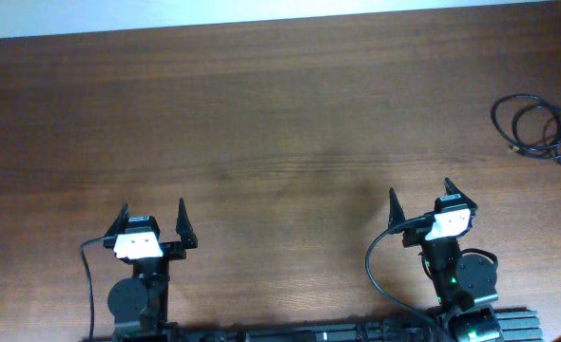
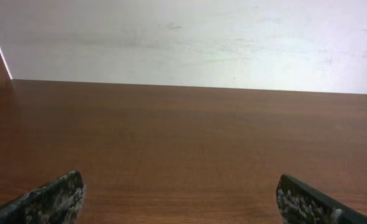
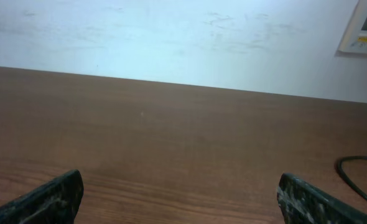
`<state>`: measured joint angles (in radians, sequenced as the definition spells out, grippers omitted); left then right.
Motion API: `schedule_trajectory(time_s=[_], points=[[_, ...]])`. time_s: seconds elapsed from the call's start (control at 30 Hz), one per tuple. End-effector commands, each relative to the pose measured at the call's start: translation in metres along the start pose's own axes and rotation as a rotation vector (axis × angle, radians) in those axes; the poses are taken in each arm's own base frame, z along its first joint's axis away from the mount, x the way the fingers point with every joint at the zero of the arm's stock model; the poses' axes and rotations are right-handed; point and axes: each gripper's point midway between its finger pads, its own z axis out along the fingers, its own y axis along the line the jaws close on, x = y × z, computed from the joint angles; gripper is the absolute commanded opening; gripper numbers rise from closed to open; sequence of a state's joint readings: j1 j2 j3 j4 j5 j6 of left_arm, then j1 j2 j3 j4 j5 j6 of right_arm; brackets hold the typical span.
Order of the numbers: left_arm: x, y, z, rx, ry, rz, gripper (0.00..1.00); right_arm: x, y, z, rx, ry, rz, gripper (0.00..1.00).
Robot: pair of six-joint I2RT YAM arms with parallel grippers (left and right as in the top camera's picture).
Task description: Untangle cables
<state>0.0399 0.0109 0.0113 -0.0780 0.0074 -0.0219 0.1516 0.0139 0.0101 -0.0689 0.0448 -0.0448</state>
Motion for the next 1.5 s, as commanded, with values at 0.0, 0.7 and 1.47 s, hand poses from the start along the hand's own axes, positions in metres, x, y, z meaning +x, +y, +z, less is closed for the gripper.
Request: schedule_trajectory(time_s=[0.0, 0.7, 1.47], points=[[0.0014, 0.0022, -0.0002, -0.011, 0.002, 0.012, 0.99, 0.0023, -0.0016, -0.0003, 0.011, 0.004, 0.017, 0.99], [0.0014, 0.0022, -0.0002, -0.011, 0.002, 0.012, 0.99, 0.0021, -0.0015, -0.0003, 0.011, 0.003, 0.045, 0.99], [0.0014, 0.0022, -0.0002, -0.011, 0.002, 0.012, 0.99, 0.0022, -0.0015, -0.0003, 0.011, 0.003, 0.045, 0.99]])
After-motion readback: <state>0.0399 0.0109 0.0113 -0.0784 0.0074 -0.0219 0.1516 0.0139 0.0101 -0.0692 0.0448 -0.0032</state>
